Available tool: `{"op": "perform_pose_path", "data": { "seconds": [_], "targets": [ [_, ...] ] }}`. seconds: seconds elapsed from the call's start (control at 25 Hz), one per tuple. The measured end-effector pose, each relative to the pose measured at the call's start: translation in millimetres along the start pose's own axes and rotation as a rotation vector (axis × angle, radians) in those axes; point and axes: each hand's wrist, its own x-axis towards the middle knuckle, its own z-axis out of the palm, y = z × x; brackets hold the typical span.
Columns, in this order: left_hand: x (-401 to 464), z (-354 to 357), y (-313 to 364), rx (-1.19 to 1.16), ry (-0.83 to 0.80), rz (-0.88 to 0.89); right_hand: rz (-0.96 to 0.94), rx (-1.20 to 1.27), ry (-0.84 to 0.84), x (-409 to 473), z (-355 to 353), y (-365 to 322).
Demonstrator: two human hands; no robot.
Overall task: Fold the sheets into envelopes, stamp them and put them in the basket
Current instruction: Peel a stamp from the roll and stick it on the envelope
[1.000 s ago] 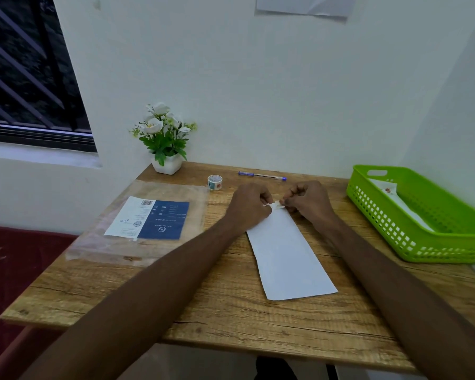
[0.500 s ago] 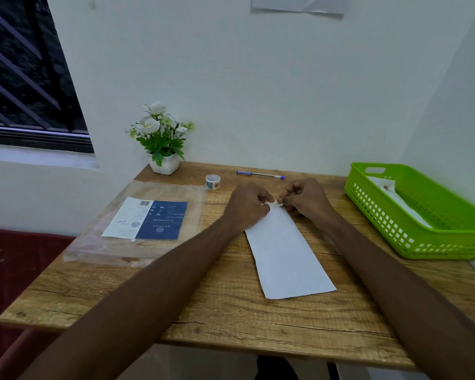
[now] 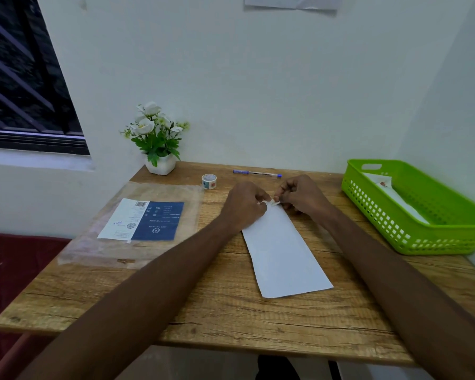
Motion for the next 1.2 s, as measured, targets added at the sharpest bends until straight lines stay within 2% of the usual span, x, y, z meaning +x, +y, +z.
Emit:
{"op": "perform_pose_path", "data": {
  "seconds": [0.32, 0.6, 1.04, 1.2],
  "targets": [
    [-1, 1, 7, 0.154, -0.100, 0.052, 0.012, -0.052, -0.009, 2, 2, -5],
    [-2, 2, 10, 0.266, -0.105, 0.074, 0.135, -0.046, -0.041, 4, -4, -4],
    [-3, -3, 15, 0.342, -0.097, 0.086, -0.071, -0.006, -0.014, 2, -9, 10],
    [-2, -3, 16, 0.382, -0.137, 0.096, -0.149, -0.167, -0.016, 5, -6, 12]
  ]
}}
